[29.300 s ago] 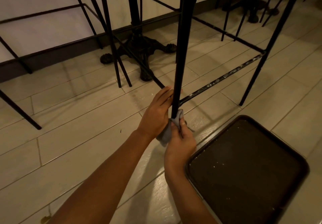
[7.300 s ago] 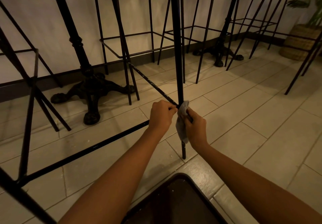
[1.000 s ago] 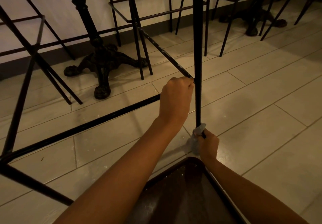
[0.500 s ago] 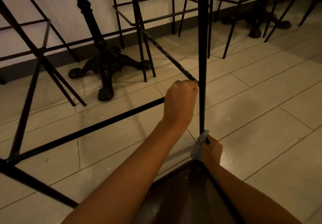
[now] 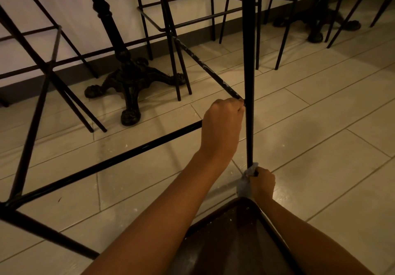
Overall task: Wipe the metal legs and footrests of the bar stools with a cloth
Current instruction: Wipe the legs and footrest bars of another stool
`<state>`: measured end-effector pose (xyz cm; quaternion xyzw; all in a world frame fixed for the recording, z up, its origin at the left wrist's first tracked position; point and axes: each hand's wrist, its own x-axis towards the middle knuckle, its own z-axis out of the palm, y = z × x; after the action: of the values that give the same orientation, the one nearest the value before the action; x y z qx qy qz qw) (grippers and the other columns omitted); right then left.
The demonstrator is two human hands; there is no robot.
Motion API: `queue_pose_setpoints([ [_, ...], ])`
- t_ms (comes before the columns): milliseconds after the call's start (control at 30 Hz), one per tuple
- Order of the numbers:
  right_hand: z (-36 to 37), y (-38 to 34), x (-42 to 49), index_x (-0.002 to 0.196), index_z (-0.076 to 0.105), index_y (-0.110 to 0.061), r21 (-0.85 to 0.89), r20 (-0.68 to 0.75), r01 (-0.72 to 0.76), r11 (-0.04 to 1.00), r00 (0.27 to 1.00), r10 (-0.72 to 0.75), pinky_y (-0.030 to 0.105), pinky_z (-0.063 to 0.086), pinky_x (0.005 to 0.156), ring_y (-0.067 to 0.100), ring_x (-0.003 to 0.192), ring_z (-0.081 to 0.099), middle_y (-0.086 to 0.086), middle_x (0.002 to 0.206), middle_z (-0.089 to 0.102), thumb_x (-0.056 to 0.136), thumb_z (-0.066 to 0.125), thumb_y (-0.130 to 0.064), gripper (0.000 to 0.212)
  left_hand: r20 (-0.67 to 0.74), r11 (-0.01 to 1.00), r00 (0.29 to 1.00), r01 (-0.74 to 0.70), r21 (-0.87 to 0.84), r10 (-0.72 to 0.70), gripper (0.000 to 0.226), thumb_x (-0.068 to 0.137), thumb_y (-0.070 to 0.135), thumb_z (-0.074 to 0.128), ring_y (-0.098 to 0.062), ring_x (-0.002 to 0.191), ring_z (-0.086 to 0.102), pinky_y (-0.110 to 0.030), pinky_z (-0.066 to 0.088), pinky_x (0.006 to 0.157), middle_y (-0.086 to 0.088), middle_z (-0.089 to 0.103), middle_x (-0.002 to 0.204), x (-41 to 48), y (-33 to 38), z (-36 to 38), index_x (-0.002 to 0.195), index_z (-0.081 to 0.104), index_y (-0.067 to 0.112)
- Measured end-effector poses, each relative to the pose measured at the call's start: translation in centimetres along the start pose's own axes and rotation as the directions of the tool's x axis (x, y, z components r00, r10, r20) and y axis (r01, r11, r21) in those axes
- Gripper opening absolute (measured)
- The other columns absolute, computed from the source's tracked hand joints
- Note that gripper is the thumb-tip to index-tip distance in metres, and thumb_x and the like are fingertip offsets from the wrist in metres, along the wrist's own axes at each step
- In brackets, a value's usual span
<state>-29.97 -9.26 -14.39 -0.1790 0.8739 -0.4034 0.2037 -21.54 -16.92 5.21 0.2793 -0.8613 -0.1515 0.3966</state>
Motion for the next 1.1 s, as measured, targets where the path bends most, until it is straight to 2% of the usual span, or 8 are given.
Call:
queue_pose_setpoints([
  [100,0.2,-0.1,-1.2,0.077,0.064,-0.002,0.163,-0.097,0.089,0.983,0.992,-0.074,0.019,0.042,0.069,0.022,0.076,0.063,0.009,0.079,0.066,0.094,0.046,-0.014,0.027,-0.007,1.000,1.000,-0.007,0.000,0.007,0.016,0.088,0.010,0.060,-0.018,0.074,0.068,-0.020,0.053,0.067,-0.011,0.073,0.083,0.0,0.0,0.0,0.096,0.071,0.002],
  [200,-0.3,-0.5,-1.3,0.085,0.063,0.001,0.202,-0.050,0.162,0.966,0.987,-0.155,0.005,0.039,0.063,0.016,0.076,0.059,0.009,0.083,0.065,0.090,0.050,-0.003,0.014,-0.009,1.000,1.000,-0.006,-0.001,0.006,0.015,0.089,0.010,0.060,-0.018,0.072,0.067,-0.021,0.053,0.065,-0.011,0.072,0.080,0.1,-0.1,0.0,0.093,0.072,0.002],
  [367,-0.4,-0.4,-0.4,0.086,0.065,0.003,0.132,-0.033,0.164,0.978,0.986,-0.161,0.020,0.040,0.067,0.017,0.076,0.058,0.015,0.086,0.067,0.084,0.055,0.004,0.010,0.004,1.000,1.000,-0.019,-0.017,0.019,0.014,0.088,0.008,0.059,-0.021,0.069,0.065,-0.032,0.056,0.063,-0.012,0.071,0.075,0.0,-0.2,0.0,0.088,0.072,0.001],
  [533,-1.4,-2.8,-1.9,0.073,0.056,0.000,0.222,-0.087,0.280,0.934,0.960,-0.267,-0.001,0.038,0.056,-0.004,0.059,0.056,0.005,0.070,0.061,0.086,0.050,0.006,0.016,0.030,0.999,0.999,-0.038,-0.012,0.038,0.016,0.089,0.009,0.058,-0.021,0.071,0.066,-0.030,0.056,0.064,-0.013,0.071,0.078,0.2,-0.3,-0.2,0.090,0.072,0.001],
  [633,-2.6,-4.8,-2.6,0.068,0.051,-0.008,0.319,-0.110,0.342,0.884,0.940,-0.324,0.016,0.044,0.056,0.001,0.052,0.053,-0.001,0.062,0.056,0.088,0.048,0.004,0.023,0.054,0.999,0.998,-0.017,-0.049,0.020,0.020,0.092,0.011,0.054,-0.020,0.077,0.067,-0.027,0.055,0.070,-0.013,0.072,0.086,0.3,-0.1,-0.7,0.097,0.071,0.002],
  [767,-4.3,-7.8,-2.9,0.068,0.052,-0.011,0.203,-0.206,0.463,0.863,0.882,-0.425,0.032,0.045,0.060,0.023,0.061,0.058,0.006,0.065,0.059,0.090,0.051,-0.004,0.023,0.093,0.996,0.995,0.039,-0.084,-0.032,0.025,0.094,0.014,0.049,-0.018,0.084,0.066,-0.024,0.054,0.076,-0.012,0.072,0.095,0.4,0.0,-1.1,0.103,0.069,0.003],
  [967,-6.8,-12.1,-3.1,0.092,0.061,0.001,0.113,-0.232,0.586,0.802,0.801,-0.552,0.004,0.040,0.062,0.013,0.068,0.052,0.003,0.078,0.058,0.086,0.048,0.006,0.014,0.247,0.990,0.967,0.097,-0.106,-0.068,0.027,0.095,0.017,0.047,-0.020,0.082,0.065,-0.027,0.054,0.077,-0.014,0.070,0.097,1.0,-0.2,-2.2,0.107,0.067,0.004],
  [1100,-7.7,-14.4,-3.5,0.094,0.061,0.001,0.120,-0.274,0.653,0.748,0.746,-0.608,0.002,0.041,0.064,0.005,0.065,0.052,0.004,0.079,0.060,0.086,0.048,0.007,0.016,0.395,0.988,0.914,0.133,-0.078,-0.092,0.030,0.096,0.020,0.044,-0.009,0.055,0.048,-0.013,0.038,0.054,-0.010,0.059,0.074,1.7,-0.4,-3.0,0.109,0.066,0.006],
])
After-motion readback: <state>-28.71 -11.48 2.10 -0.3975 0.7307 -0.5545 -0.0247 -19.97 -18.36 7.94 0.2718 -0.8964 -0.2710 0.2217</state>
